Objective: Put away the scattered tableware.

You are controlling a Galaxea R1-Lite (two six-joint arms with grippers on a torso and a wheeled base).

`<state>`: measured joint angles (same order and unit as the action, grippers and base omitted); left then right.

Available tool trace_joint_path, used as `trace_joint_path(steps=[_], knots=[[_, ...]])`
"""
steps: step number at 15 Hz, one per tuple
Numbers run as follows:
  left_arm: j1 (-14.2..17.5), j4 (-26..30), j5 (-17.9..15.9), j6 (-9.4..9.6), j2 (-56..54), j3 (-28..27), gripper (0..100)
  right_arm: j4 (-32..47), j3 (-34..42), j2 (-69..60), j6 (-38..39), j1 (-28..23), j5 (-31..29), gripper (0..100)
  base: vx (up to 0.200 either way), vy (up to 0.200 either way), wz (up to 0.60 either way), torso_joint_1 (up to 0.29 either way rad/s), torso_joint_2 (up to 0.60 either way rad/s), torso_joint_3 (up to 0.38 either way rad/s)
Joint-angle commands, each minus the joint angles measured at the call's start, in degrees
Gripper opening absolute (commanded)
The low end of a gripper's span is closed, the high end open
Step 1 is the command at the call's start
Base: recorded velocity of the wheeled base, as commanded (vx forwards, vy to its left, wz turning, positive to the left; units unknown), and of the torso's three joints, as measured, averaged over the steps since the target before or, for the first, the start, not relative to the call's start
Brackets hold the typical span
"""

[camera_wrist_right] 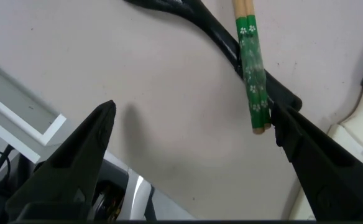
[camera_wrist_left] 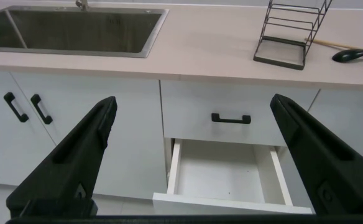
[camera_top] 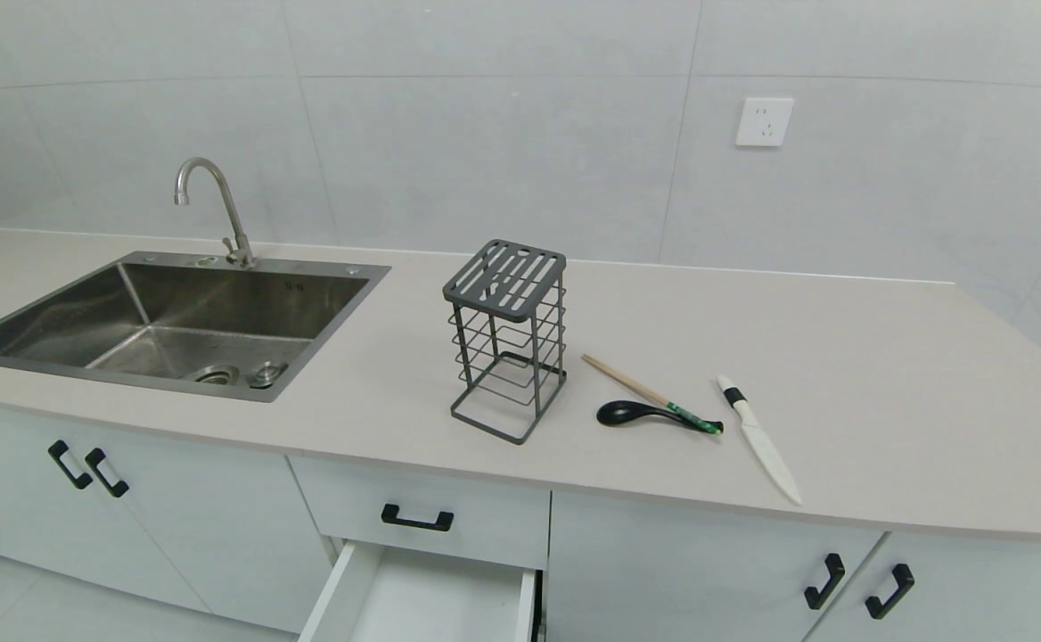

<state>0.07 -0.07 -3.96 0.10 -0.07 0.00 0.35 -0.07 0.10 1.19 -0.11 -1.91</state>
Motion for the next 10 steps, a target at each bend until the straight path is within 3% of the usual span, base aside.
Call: trace_joint_path(steps=[1, 4, 6, 10], knots=[[0.0, 0.0, 0.0, -0.01, 0.1, 0.0, 100, -0.1, 0.0, 0.1, 0.0, -0.1, 0.1, 100, 0.000, 0.000, 0.00, 0.000, 0.00, 0.000], [0.0, 0.0, 0.0, -0.01, 0.1, 0.0, 100, -2.3, 0.1, 0.1, -2.3, 0.0, 4.3, 100, 0.000, 0.000, 0.00, 0.000, 0.00, 0.000], [0.0, 0.0, 0.0, -0.01, 0.1, 0.0, 100, -13.9, -0.4, 0.2, -3.0, -0.2, 4.5, 100, 0.000, 0.000, 0.00, 0.000, 0.00, 0.000], [0.0, 0.0, 0.0, -0.01, 0.1, 0.0, 100, -6.6, -11.9, 11.2, -4.4, 0.2, 13.0, 100, 0.000, 0.000, 0.00, 0.000, 0.00, 0.000]])
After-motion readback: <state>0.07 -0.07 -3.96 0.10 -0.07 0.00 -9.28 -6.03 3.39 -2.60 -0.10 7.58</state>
